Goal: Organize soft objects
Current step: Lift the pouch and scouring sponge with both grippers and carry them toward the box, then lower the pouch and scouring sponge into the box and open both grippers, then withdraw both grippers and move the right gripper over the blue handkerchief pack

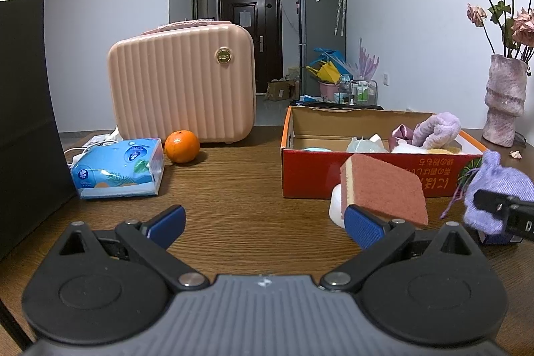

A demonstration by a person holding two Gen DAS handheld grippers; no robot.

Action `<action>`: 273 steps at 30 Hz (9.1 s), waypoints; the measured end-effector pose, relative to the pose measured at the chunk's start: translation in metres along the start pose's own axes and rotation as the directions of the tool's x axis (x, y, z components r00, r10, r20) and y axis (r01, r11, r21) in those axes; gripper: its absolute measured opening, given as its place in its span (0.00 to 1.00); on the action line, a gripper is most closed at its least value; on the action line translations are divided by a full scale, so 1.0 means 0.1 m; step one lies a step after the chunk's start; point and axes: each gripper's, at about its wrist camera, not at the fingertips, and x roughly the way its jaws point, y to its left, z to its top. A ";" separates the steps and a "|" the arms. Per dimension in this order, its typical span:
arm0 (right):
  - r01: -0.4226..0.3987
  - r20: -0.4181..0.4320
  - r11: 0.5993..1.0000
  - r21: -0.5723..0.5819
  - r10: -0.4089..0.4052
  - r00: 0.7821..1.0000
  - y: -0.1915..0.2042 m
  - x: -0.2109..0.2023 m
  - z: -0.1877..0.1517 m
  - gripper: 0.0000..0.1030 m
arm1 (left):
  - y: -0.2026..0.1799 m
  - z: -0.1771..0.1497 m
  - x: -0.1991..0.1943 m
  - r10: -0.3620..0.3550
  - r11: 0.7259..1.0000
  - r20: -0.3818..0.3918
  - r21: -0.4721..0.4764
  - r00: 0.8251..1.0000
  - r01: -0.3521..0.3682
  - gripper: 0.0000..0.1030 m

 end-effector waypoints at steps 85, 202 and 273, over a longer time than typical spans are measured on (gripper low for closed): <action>0.051 -0.017 0.998 -0.023 -0.051 0.999 -1.06 0.17 -0.08 0.38 | -1.00 0.15 0.98 -0.061 0.996 -0.110 0.066 0.992 0.068 1.00; 0.119 0.048 0.985 -0.128 -0.114 0.992 -0.16 1.81 0.93 0.97 | -0.61 1.06 1.89 -0.095 0.993 0.054 -0.059 0.994 0.098 1.00; 0.086 -0.091 0.995 -0.047 -0.090 0.992 -0.49 -0.03 -0.07 1.00 | -0.29 0.18 0.31 -0.166 0.986 -0.004 0.024 0.986 0.166 1.00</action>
